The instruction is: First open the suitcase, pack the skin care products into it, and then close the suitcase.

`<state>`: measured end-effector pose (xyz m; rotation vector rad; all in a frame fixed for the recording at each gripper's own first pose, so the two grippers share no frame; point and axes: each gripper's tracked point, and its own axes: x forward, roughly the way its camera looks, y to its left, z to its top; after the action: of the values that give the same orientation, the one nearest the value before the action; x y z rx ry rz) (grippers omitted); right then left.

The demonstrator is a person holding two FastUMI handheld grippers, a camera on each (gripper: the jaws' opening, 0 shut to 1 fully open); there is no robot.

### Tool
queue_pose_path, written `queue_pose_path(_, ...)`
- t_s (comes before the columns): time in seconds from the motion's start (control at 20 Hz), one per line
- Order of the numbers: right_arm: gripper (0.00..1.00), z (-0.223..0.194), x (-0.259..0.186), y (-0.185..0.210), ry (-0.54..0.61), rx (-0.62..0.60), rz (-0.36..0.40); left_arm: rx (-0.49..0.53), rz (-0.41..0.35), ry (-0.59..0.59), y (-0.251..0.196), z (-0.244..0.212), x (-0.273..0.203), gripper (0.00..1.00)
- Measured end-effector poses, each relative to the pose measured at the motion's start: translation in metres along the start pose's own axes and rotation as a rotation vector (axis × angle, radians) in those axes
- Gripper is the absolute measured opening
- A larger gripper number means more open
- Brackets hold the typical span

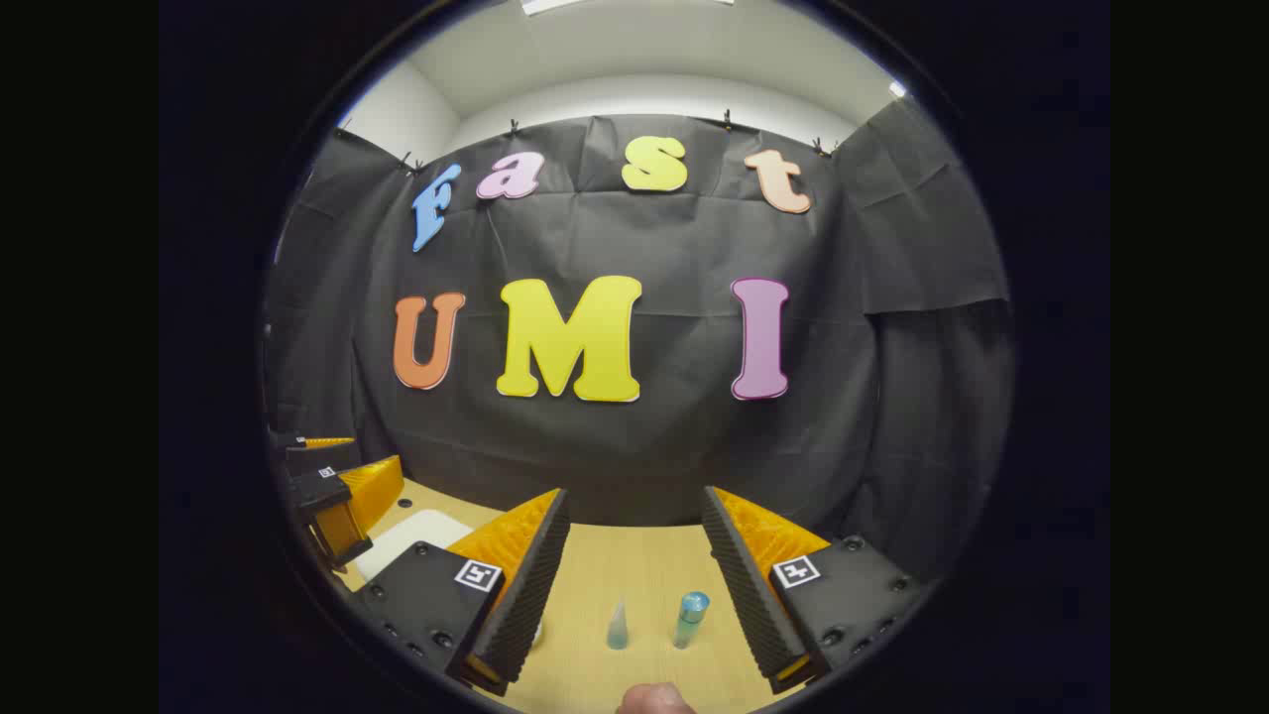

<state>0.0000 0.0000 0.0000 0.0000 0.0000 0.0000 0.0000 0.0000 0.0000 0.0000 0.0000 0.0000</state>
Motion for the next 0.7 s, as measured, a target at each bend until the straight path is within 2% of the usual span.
queue_pose_path(0.5, 0.81, -0.003, -0.003, -0.019, 0.009, 0.019, -0.008, 0.005, -0.01, 0.002, -0.017, -0.001, -0.002, 0.96)
queue_pose_path(0.7, 0.81, -0.004, -0.006, -0.023, 0.019, 0.036, -0.023, 0.025, 0.014, 0.007, -0.015, -0.003, -0.002, 0.97)
